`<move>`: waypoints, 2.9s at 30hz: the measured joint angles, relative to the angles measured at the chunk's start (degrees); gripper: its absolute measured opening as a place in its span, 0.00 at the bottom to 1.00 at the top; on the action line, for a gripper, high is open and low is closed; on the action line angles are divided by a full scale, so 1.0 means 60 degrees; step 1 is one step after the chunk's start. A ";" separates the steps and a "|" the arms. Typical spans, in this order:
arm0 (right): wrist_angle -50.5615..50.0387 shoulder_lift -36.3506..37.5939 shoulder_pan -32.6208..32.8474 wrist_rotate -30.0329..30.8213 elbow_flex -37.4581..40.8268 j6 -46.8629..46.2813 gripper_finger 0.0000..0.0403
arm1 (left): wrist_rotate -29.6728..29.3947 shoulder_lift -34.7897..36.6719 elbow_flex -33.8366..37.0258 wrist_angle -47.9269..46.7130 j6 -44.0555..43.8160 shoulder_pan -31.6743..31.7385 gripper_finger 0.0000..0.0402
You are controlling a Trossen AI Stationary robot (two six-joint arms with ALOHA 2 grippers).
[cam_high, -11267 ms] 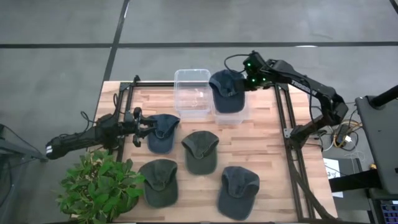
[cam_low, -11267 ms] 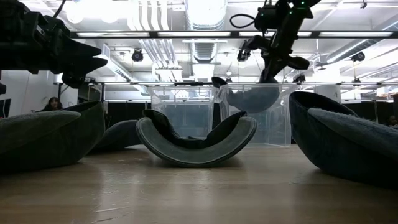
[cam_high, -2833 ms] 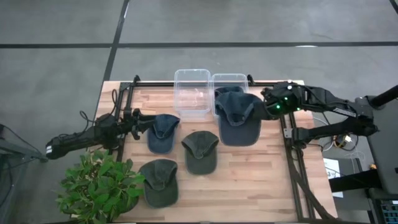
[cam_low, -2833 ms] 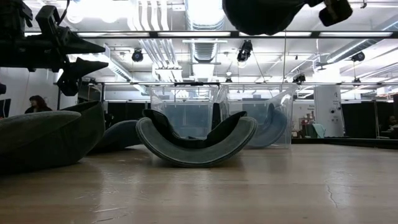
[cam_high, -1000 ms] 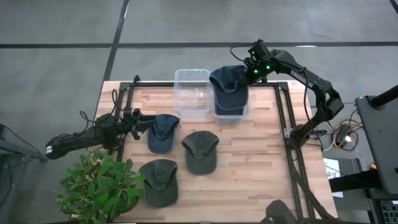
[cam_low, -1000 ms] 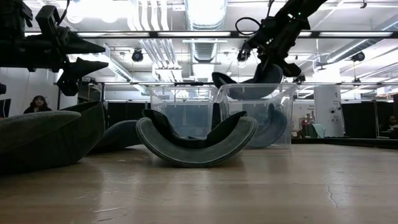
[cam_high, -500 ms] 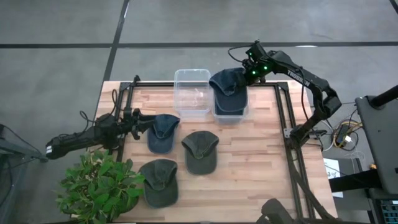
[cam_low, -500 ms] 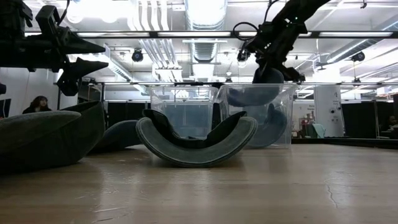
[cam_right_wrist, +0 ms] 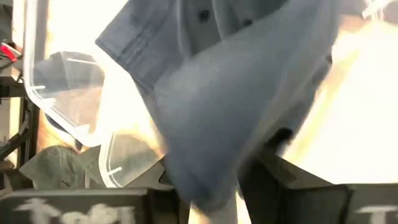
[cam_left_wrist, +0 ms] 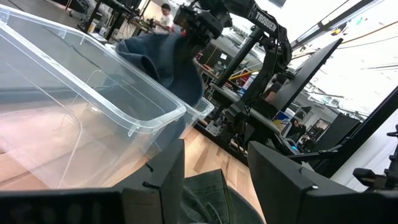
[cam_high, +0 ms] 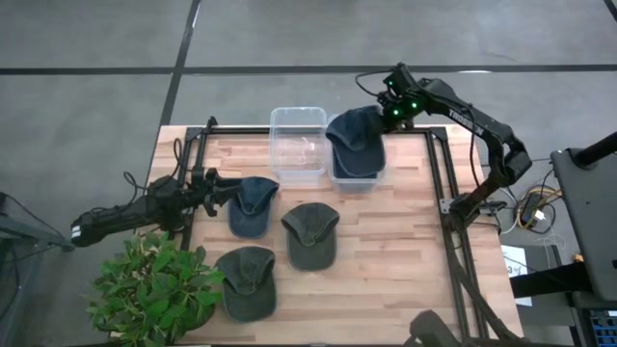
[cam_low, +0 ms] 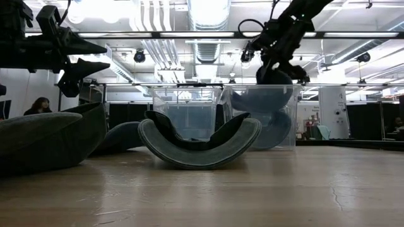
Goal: Pick & Place hat
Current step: Put the bottom blue cap into the right transparent bin, then put the blue cap into the right transparent bin
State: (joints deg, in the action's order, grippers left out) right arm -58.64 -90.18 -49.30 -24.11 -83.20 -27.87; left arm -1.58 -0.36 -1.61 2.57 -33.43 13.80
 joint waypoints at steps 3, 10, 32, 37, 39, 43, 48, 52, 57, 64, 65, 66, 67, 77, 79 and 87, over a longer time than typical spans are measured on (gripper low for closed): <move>-0.0338 0.0014 0.0004 0.0006 0.0000 0.0092 0.29 | 0.0000 0.0000 0.0000 -0.0002 0.0000 -0.0003 0.42; -0.0825 0.0086 0.0033 -0.0001 0.0000 0.0215 0.34 | 0.0000 0.0000 0.0000 0.0000 0.0000 0.0000 0.42; -0.0560 0.1164 0.0293 0.1077 -0.0007 0.0905 0.28 | 0.0004 0.0000 0.0000 0.0000 -0.0004 -0.0003 0.42; -0.0360 0.0610 0.0319 0.1540 -0.0007 0.1322 0.19 | 0.0004 0.0000 0.0000 0.0000 -0.0059 -0.0003 0.42; -0.0377 0.0355 0.0259 0.1791 -0.0007 0.1448 0.16 | 0.0004 0.0000 0.0000 0.0000 -0.0254 -0.0003 0.42; -0.0335 -0.0083 0.0182 0.1877 -0.0007 0.1726 0.12 | 0.0004 0.0000 0.0000 0.0000 -0.0496 -0.0003 0.42; -0.0327 -0.0572 0.0189 0.1874 -0.0007 0.1885 0.10 | 0.0004 0.0000 0.0000 0.0000 -0.0510 -0.0003 0.42; -0.0302 -0.0938 0.0189 0.1871 -0.0007 0.2004 0.10 | 0.0004 0.0000 0.0000 0.0000 -0.0510 -0.0003 0.42; -0.0241 -0.1279 0.0197 0.2205 -0.0007 0.2049 0.10 | 0.0000 0.0000 0.0000 0.0000 -0.0510 -0.0003 0.42; -0.0112 -0.1365 0.0359 0.3092 -0.0007 0.2082 0.09 | 0.0000 0.0000 0.0000 -0.0001 -0.0510 -0.0003 0.42; -0.0111 -0.1365 0.0394 0.3193 -0.0007 0.2085 0.09 | 0.0000 0.0000 0.0000 -0.0003 -0.0510 -0.0003 0.42; -0.0108 -0.1362 0.0445 0.3231 -0.0007 0.2086 0.09 | 0.0000 0.0000 0.0000 0.0000 -0.0510 -0.0003 0.42; -0.0101 -0.1358 0.0505 0.3240 -0.0007 0.2086 0.09 | 0.0000 0.0000 0.0000 0.0000 -0.0510 -0.0003 0.42; -0.0166 -0.0891 0.1181 0.3222 -0.0743 0.1922 0.09 | 0.0000 0.0000 0.0000 0.0000 -0.0523 -0.0003 0.42; -0.0217 -0.0595 0.1246 0.3219 -0.1066 0.1908 0.09 | 0.0000 0.0000 0.0000 0.0000 -0.0633 -0.0003 0.42; -0.0631 0.1548 0.1470 0.3193 -0.1462 0.1577 0.09 | -0.0001 0.0000 0.0000 -0.0002 -0.1207 -0.0003 0.42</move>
State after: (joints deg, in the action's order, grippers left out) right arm -62.42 -80.88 -40.48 -4.95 -91.97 -18.41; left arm -1.59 -0.36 -1.61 2.56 -40.67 13.78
